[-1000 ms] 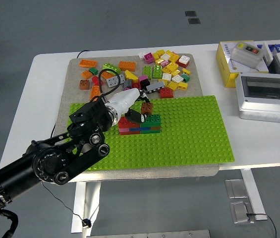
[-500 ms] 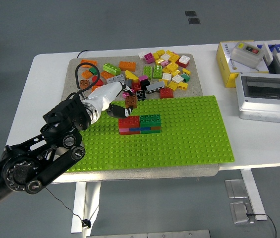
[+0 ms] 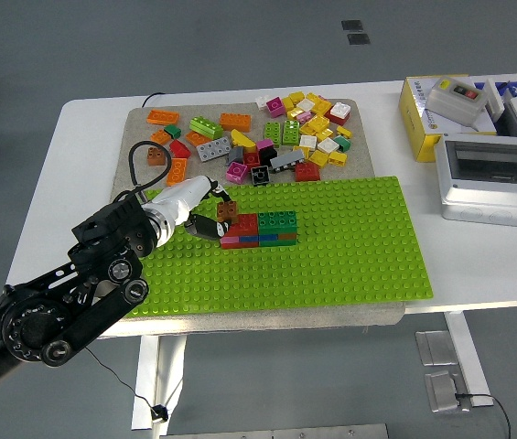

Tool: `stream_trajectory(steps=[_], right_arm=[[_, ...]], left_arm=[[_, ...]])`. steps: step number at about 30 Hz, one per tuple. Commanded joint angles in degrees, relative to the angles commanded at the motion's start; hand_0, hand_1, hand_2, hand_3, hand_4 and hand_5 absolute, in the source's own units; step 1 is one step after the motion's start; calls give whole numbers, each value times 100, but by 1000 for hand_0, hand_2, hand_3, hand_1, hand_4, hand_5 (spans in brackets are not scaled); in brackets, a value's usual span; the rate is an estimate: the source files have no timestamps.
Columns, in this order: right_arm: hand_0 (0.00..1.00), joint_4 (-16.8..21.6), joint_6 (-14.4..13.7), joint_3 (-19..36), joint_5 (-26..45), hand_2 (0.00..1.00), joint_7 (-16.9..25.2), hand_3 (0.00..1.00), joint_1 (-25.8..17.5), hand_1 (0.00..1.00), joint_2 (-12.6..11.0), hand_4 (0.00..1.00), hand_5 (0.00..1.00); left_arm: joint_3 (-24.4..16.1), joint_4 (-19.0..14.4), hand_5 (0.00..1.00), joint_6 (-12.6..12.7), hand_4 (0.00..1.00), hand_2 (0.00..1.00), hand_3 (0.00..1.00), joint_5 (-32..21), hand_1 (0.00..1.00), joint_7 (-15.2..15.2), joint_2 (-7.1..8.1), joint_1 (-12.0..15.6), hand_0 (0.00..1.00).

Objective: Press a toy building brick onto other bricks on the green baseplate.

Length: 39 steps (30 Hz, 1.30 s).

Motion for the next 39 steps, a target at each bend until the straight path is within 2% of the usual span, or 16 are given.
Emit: stream_trajectory(steps=[10, 25, 33, 39], right_arm=[[711, 0, 2, 15, -10, 680, 6, 746, -6, 648, -4, 623, 998], [710, 0, 8, 55, -56, 680, 3, 747, -4, 650, 0, 615, 998], [710, 0, 8, 58, -28, 680, -1, 747, 2, 648, 8, 614, 998], [710, 0, 4, 54, -3, 680, 2, 747, 12, 648, 3, 613, 998]], left_arm=[[-1, 142, 210, -5, 575, 825, 571, -50, 841, -3, -34, 27, 917], [-19, 12, 213, -3, 583, 831, 573, 28, 845, -53, 7, 38, 918], [40, 4, 223, 209, 597, 837, 572, 162, 849, -198, -102, -62, 924], [173, -67, 228, 230, 601, 841, 571, 193, 853, -172, -143, -137, 925]])
